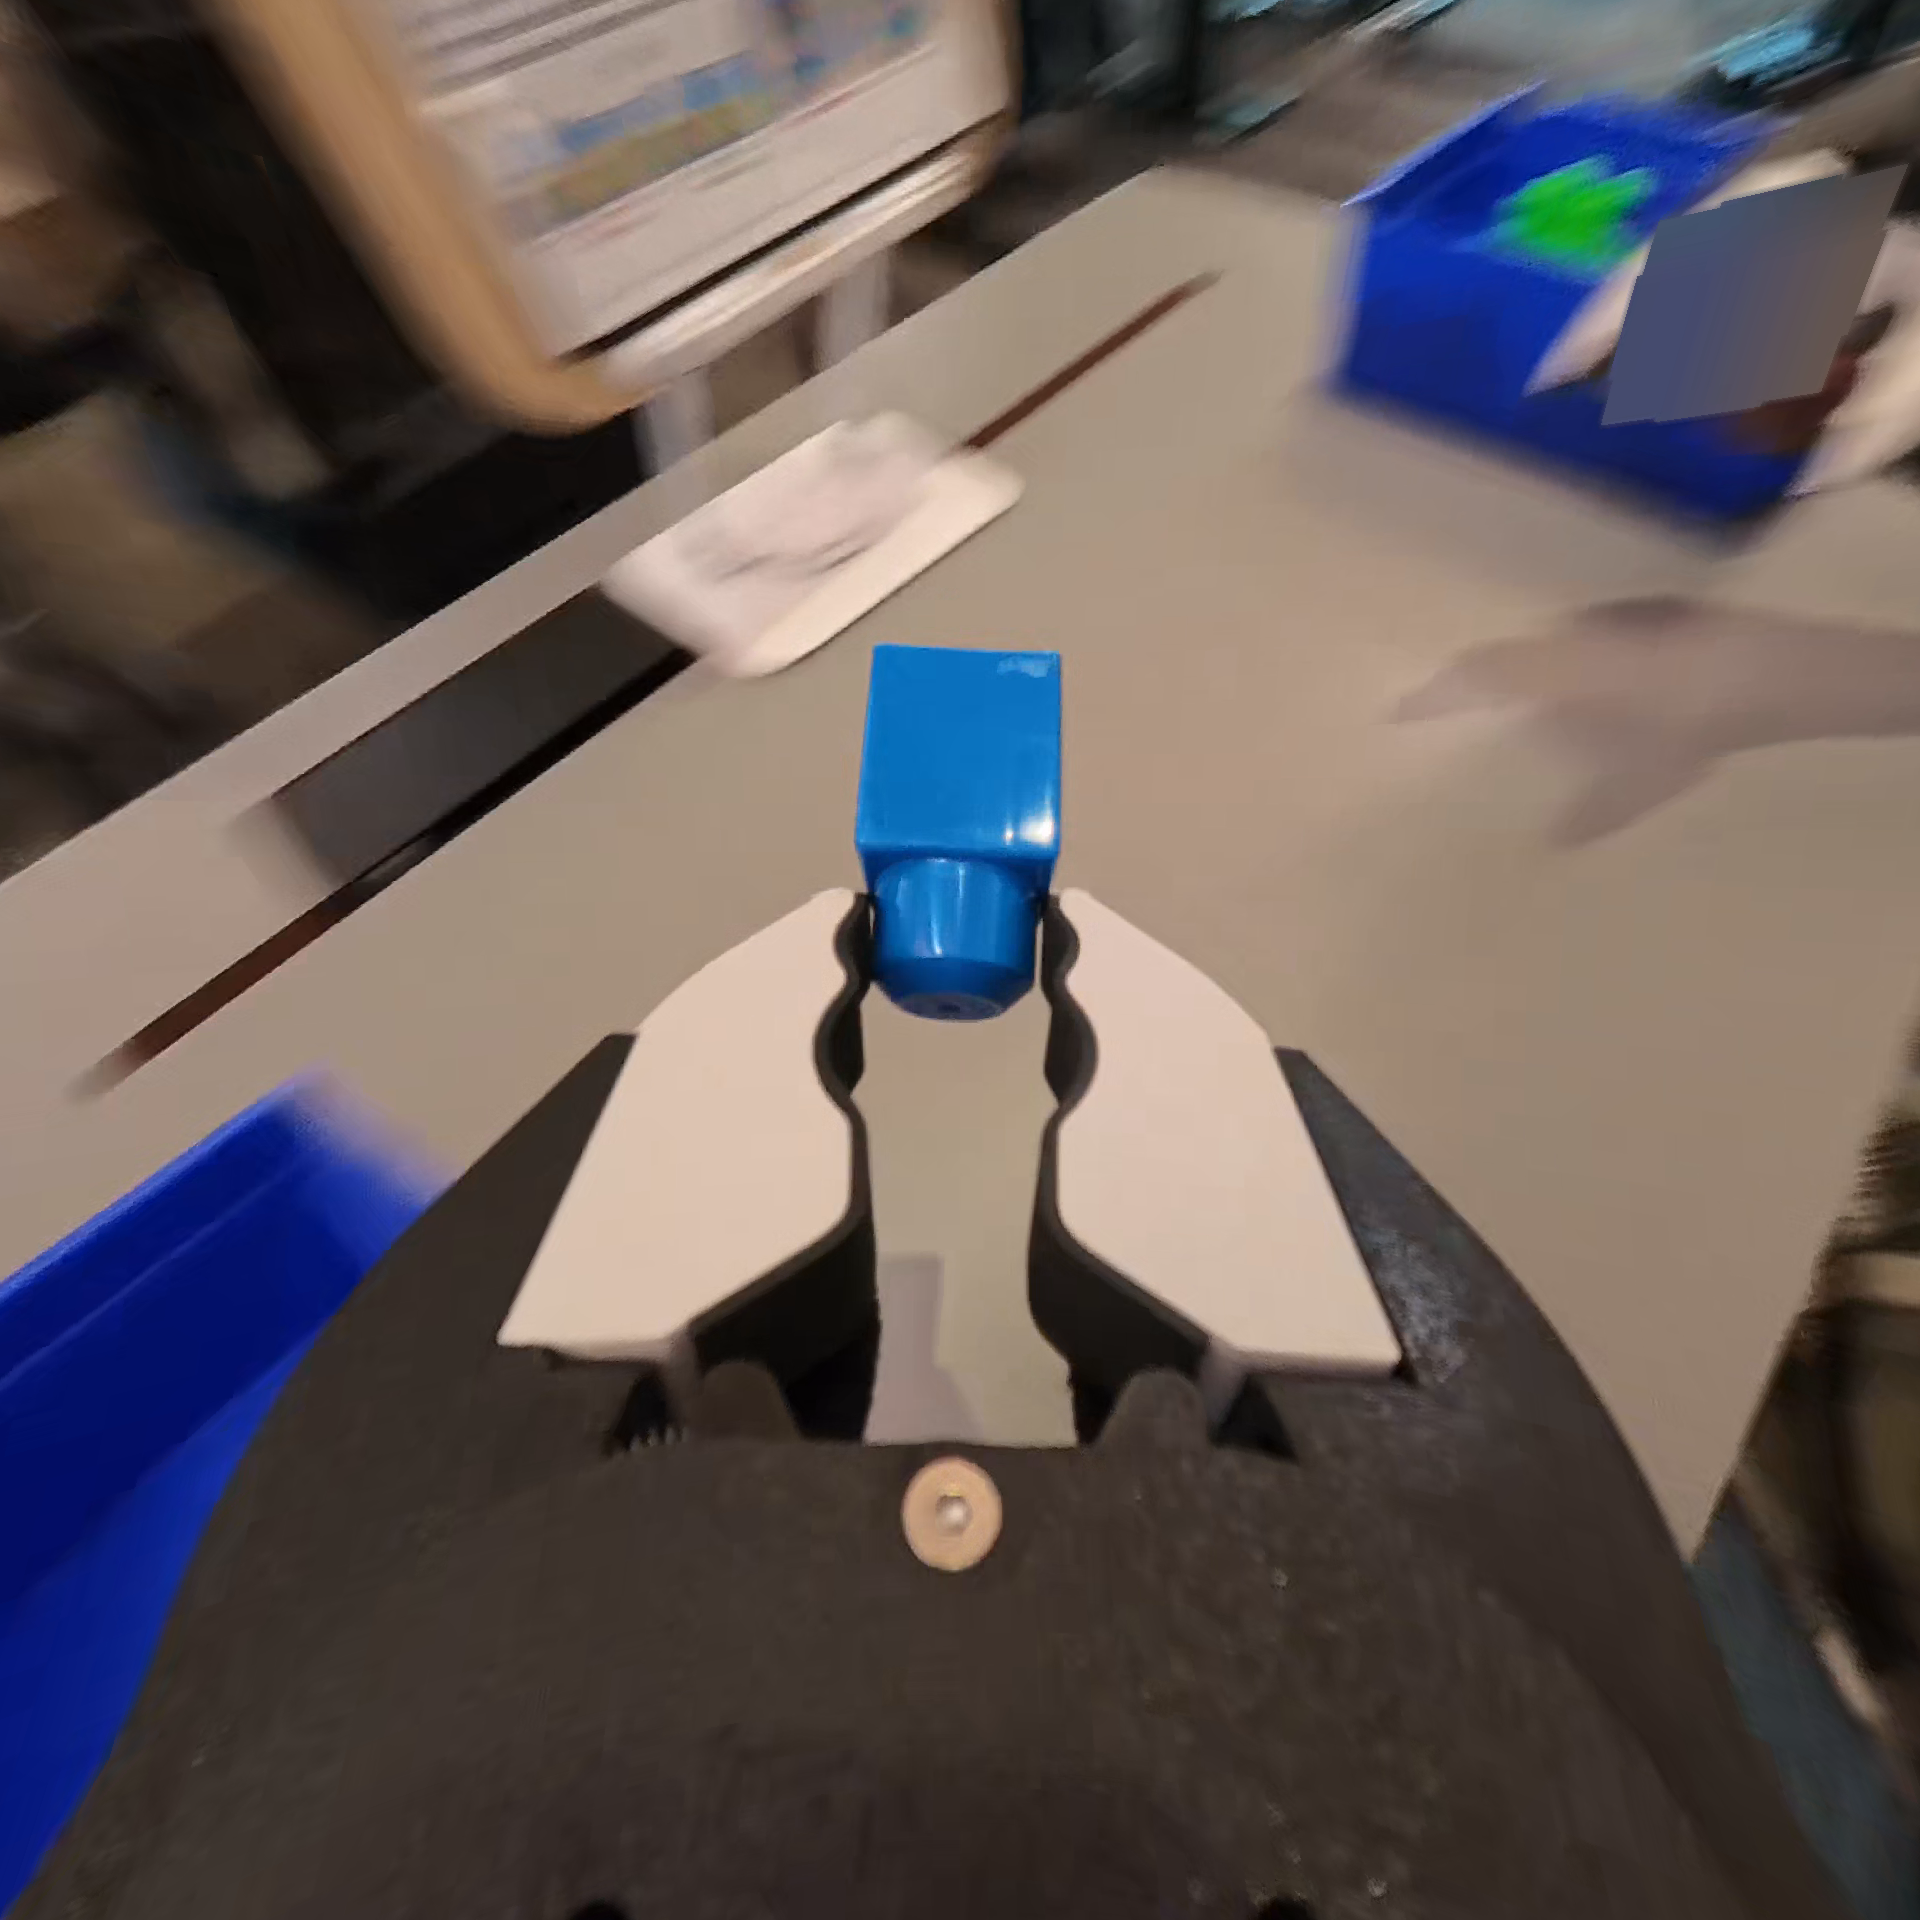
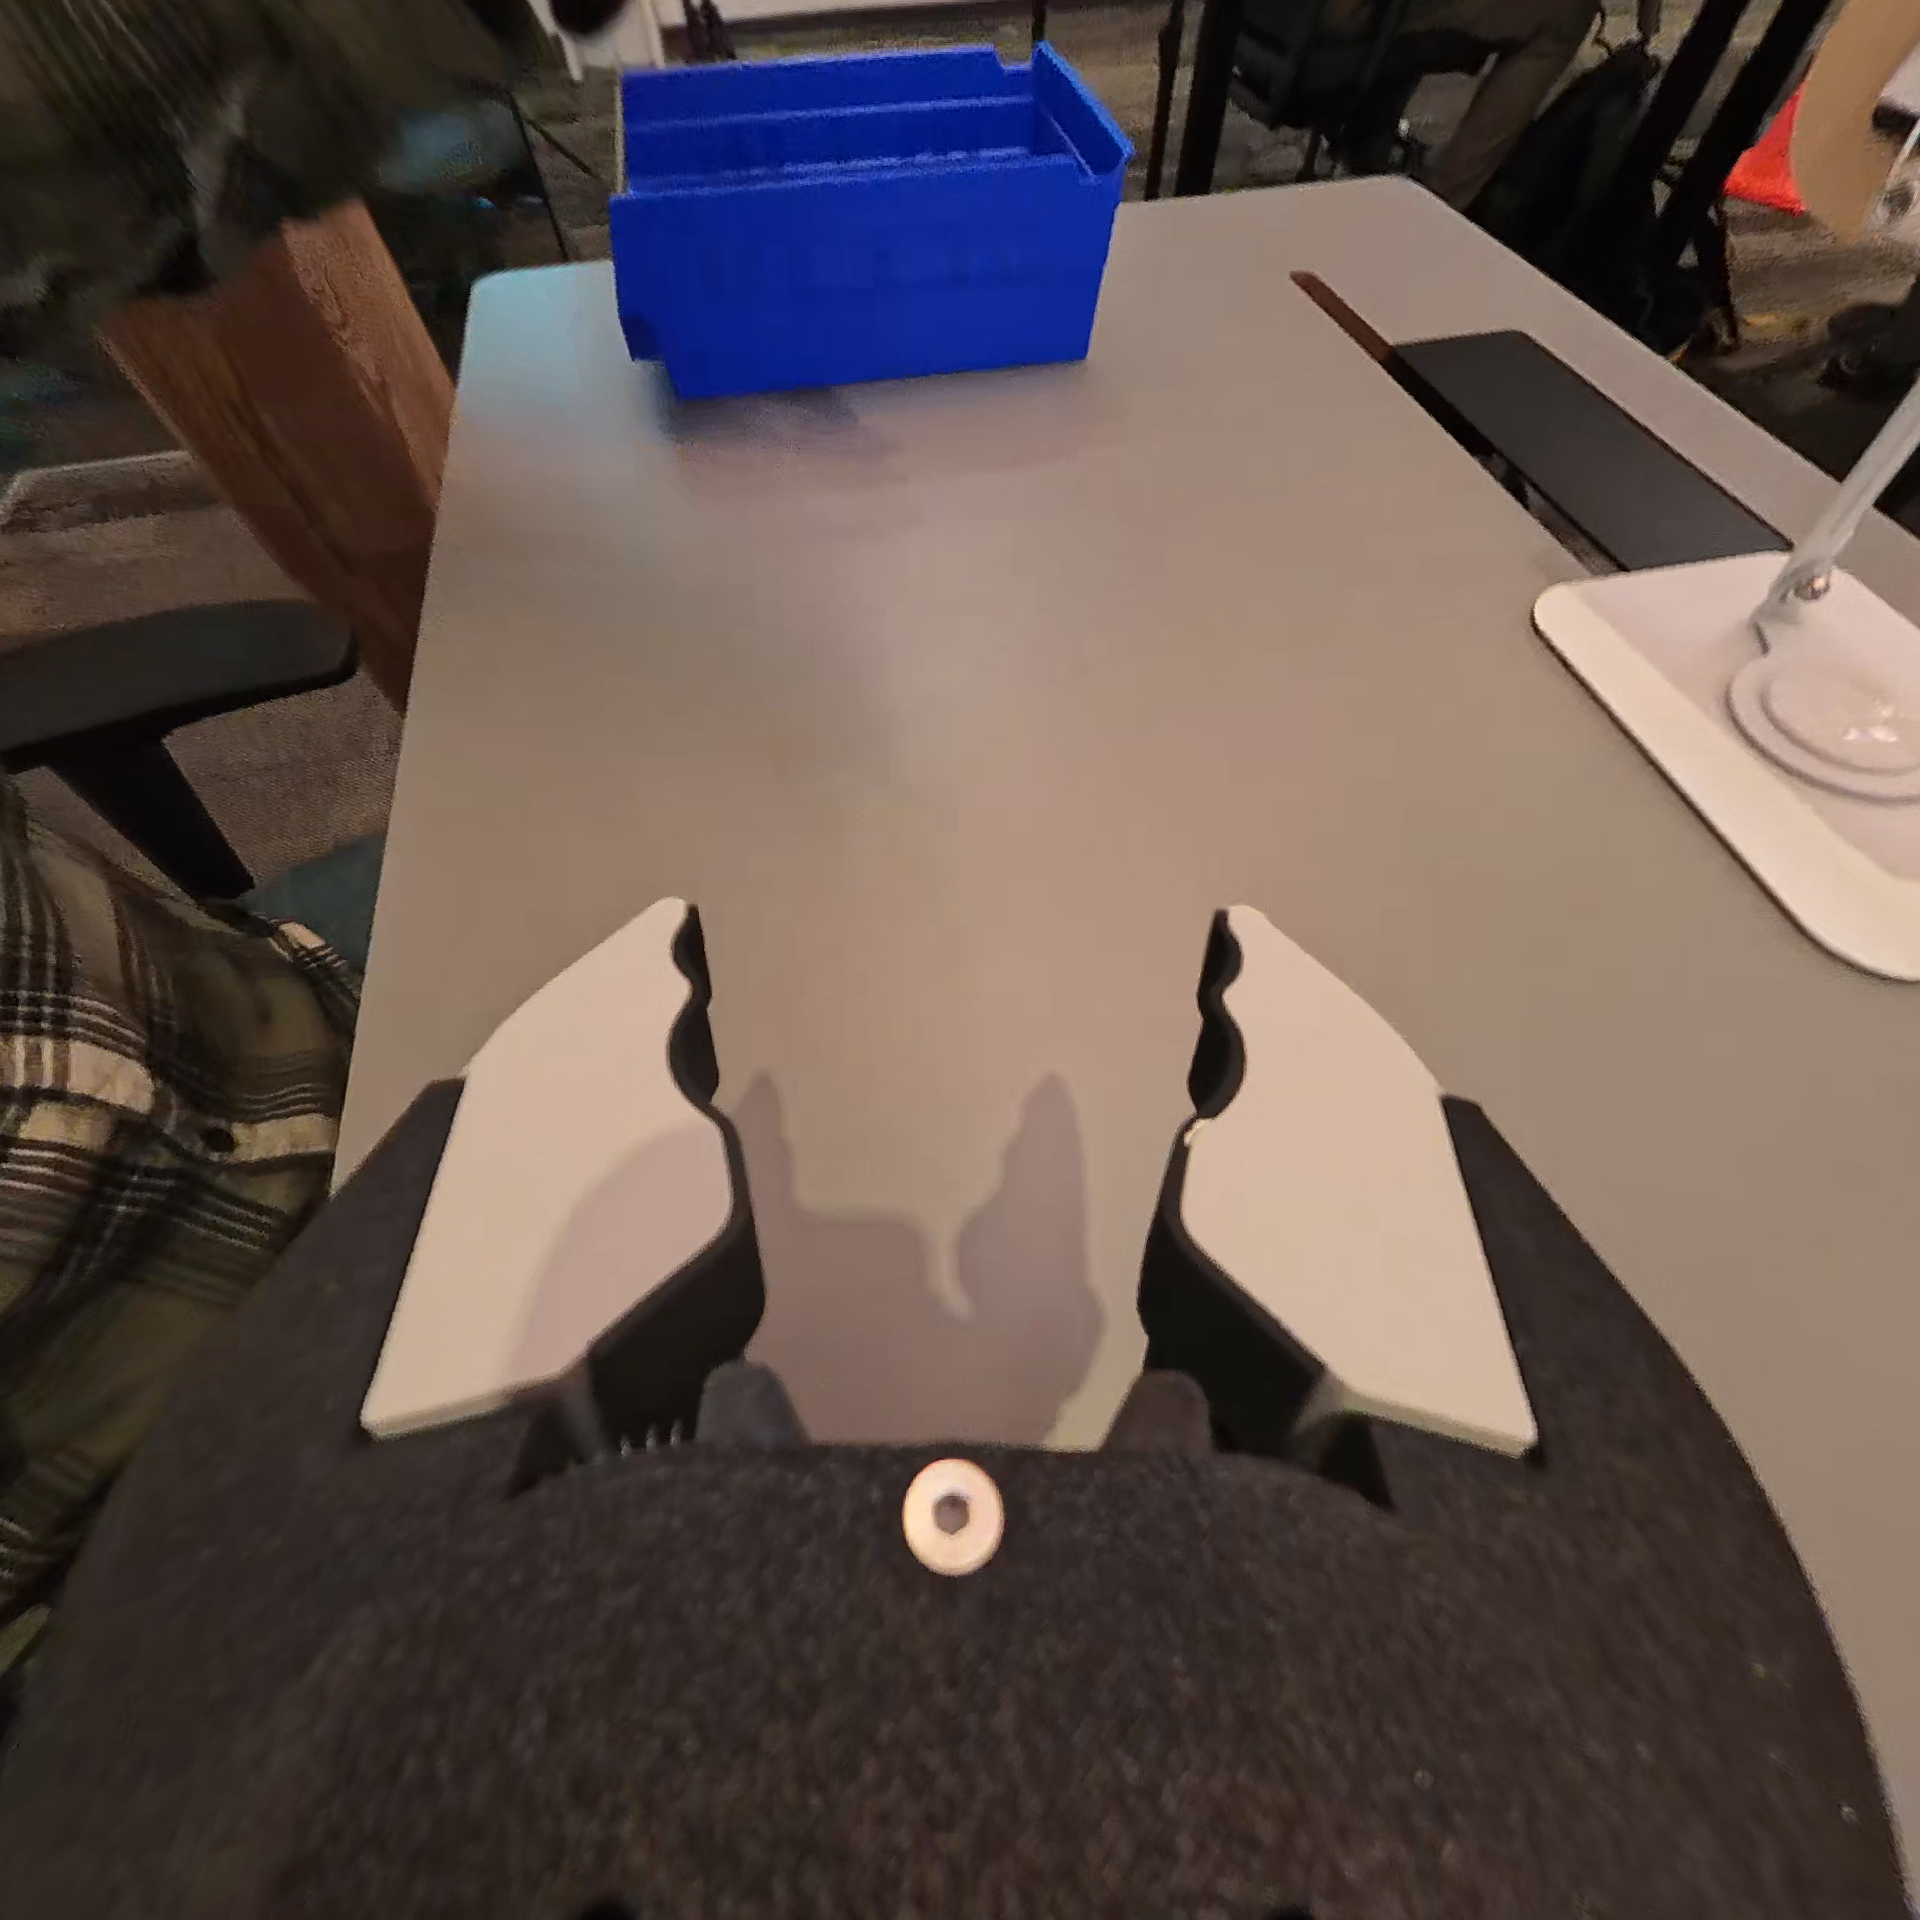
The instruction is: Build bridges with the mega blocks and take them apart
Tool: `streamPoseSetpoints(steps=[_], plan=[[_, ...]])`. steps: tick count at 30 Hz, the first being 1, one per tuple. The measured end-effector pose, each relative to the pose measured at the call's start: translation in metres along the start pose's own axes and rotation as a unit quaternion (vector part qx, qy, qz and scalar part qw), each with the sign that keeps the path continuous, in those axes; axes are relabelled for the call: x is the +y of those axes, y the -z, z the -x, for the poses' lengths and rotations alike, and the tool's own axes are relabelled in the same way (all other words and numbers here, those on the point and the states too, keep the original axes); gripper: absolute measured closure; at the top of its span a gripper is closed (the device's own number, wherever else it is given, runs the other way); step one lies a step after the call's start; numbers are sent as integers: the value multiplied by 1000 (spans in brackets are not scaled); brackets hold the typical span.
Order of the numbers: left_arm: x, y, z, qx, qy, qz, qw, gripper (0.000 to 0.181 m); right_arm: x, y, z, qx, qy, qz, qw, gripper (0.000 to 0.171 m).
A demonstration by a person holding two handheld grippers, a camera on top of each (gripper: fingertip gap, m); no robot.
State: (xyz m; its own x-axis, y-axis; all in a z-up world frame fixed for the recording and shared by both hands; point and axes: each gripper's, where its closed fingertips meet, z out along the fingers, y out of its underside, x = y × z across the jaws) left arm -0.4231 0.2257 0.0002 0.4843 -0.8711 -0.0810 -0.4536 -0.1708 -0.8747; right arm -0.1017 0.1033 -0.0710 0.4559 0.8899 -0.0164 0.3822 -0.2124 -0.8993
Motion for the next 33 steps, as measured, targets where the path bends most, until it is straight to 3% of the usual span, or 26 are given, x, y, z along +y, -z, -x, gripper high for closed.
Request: streamPoseSetpoints(steps=[5,10,21,33], plan=[[57,82,100,-123,58,95,986,150,22,10,5,25,-24,15,999,80],[132,113,150,-167,134,196,957,150,34,20,16,41,-46,21,998,83],[207,105,167,-171,204,277,923,149,49,28,30,45,-63,38,996,89],[236,94,164,-164,215,308,912,149,56,25,34,38,-66,58,995,88]])
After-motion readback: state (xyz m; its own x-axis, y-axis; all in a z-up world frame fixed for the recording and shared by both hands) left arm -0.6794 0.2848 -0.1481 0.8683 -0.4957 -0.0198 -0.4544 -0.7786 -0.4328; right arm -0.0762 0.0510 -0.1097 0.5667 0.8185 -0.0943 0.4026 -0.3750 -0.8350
